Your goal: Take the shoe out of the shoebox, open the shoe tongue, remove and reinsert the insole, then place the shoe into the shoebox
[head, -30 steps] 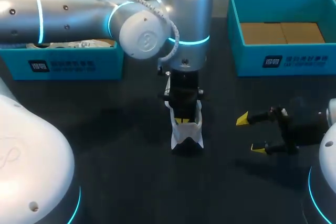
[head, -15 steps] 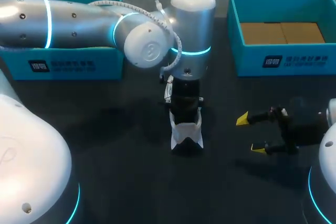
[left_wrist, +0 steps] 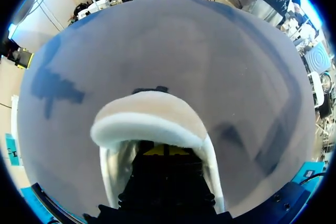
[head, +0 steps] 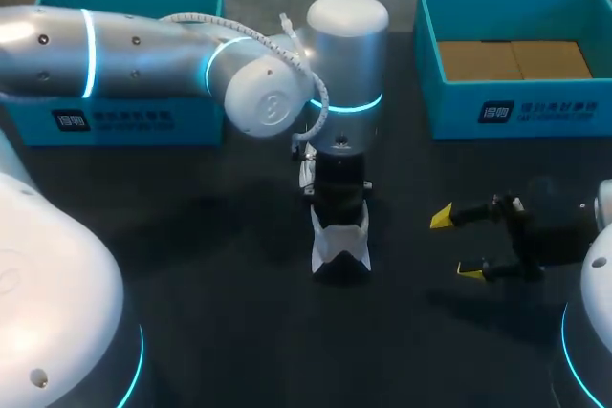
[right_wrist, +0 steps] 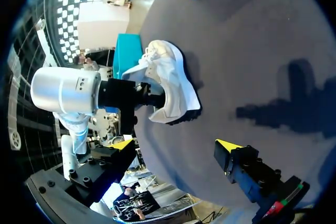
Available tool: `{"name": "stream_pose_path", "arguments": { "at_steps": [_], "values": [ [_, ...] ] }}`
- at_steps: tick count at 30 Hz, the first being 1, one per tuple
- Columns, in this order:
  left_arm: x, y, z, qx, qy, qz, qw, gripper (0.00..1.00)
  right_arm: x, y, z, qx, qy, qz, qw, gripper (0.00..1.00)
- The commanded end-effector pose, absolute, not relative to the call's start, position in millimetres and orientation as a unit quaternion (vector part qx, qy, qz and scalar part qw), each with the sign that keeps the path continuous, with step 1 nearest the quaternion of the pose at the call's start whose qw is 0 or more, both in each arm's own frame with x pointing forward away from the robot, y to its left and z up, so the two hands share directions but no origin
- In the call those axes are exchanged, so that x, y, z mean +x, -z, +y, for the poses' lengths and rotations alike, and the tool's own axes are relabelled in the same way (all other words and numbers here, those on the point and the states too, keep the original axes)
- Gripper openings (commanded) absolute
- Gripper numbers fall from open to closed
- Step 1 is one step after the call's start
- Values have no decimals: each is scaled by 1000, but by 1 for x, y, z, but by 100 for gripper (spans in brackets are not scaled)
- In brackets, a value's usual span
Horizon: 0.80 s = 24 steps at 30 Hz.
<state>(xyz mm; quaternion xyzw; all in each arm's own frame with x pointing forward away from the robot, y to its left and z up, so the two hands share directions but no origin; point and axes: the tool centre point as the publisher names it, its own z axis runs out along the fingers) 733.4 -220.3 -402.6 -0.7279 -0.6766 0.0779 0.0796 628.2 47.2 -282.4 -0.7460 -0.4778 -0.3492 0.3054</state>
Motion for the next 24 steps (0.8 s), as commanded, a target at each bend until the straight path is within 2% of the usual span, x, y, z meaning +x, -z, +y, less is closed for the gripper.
{"name": "stream_pose_path", "arguments": {
  "at_steps": [1,11,18,24],
  "values": [
    [733,389,-216,-727,-76,-680,57,0,627,281,47,-747,349,-478,304,100],
    [732,377,-228,-726,-98,-680,41,0,627,281,47,-747,349,-478,304,100],
    [722,392,-229,-732,-100,-668,84,0,627,281,47,-747,349,-478,304,100],
    [724,406,-227,-726,-106,-673,91,0,627,281,47,-747,349,-478,304,100]
  ]
}}
